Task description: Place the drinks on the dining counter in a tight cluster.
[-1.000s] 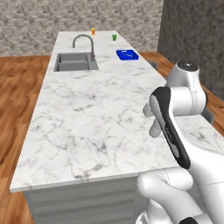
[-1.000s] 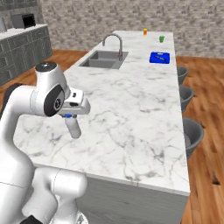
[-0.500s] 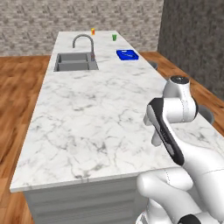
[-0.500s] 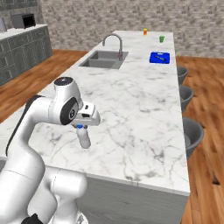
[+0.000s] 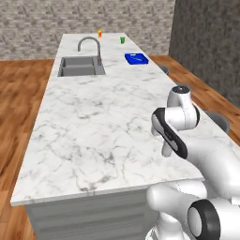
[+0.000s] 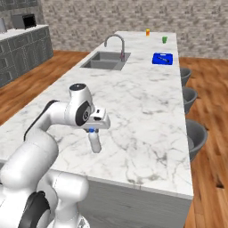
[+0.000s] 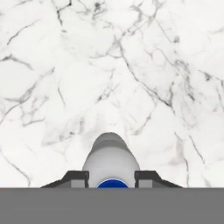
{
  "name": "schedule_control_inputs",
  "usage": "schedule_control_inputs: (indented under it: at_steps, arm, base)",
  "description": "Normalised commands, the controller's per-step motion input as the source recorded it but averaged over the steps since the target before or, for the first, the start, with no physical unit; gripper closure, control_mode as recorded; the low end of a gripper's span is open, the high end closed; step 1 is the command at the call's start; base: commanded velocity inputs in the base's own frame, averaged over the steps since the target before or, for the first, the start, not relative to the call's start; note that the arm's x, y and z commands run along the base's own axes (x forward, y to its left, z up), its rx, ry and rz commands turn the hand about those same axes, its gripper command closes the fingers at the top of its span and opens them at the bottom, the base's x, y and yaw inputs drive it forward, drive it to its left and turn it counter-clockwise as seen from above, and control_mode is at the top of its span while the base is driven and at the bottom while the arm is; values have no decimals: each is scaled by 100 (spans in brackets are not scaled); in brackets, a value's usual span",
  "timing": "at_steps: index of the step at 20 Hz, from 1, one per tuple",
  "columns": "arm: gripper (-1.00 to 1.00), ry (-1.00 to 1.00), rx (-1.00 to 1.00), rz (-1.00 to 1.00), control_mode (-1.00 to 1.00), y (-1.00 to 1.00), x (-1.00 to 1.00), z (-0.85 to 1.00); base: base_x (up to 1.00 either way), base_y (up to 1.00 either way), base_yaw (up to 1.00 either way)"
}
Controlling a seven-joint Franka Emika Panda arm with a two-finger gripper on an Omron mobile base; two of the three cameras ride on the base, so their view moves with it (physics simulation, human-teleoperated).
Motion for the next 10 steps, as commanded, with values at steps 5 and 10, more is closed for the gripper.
schedule_control_inputs:
  at_steps: [5,10]
  arm:
    - [100,6,0,0,-100,0,72,-15]
    - [100,1,2,0,-100,0,42,-25]
  base:
    - [0,0,0]
    - [0,0,0]
